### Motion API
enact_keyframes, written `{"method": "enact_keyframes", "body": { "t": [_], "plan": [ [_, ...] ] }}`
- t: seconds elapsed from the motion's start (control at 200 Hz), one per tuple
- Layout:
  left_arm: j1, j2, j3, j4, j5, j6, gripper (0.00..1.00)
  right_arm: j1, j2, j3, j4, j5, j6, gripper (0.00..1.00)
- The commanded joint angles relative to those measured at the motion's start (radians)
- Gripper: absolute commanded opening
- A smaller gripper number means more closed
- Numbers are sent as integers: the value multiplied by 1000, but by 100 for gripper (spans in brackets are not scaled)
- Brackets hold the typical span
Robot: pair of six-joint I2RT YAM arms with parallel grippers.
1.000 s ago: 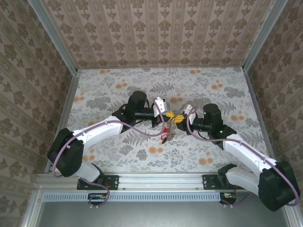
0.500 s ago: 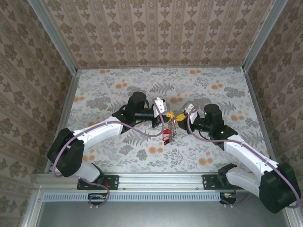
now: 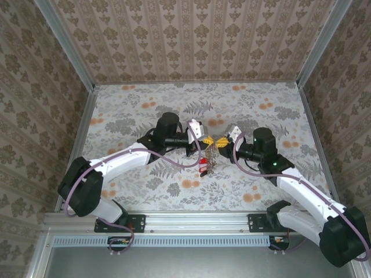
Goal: Put the keys on the keyring
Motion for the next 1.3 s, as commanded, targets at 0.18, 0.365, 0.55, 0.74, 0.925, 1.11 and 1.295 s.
{"method": "enact_keyframes", "body": {
  "t": [0.18,0.365,0.55,0.74,0.925,1.11,1.295],
  "plan": [
    [-1,-22,15,85,47,-20,0,-3,77,35,56,-39,32,16],
    [-5,-22,9,110,59,-40,0,-3,111,-5,154,-9,67,15],
    [-3,-14,-21,216,81,-100,0,-11,168,-17,217,-79,103,13],
    [-3,-12,-38,261,95,-119,0,-58,227,-18,242,-214,148,12],
    [1,-10,-50,279,98,-123,0,-94,278,-15,271,-262,213,10],
    [3,-8,-58,284,89,-117,0,-116,315,-5,242,-291,250,10],
    [9,-1,-92,303,67,-118,0,-118,333,30,71,-243,204,12]
  ]
}}
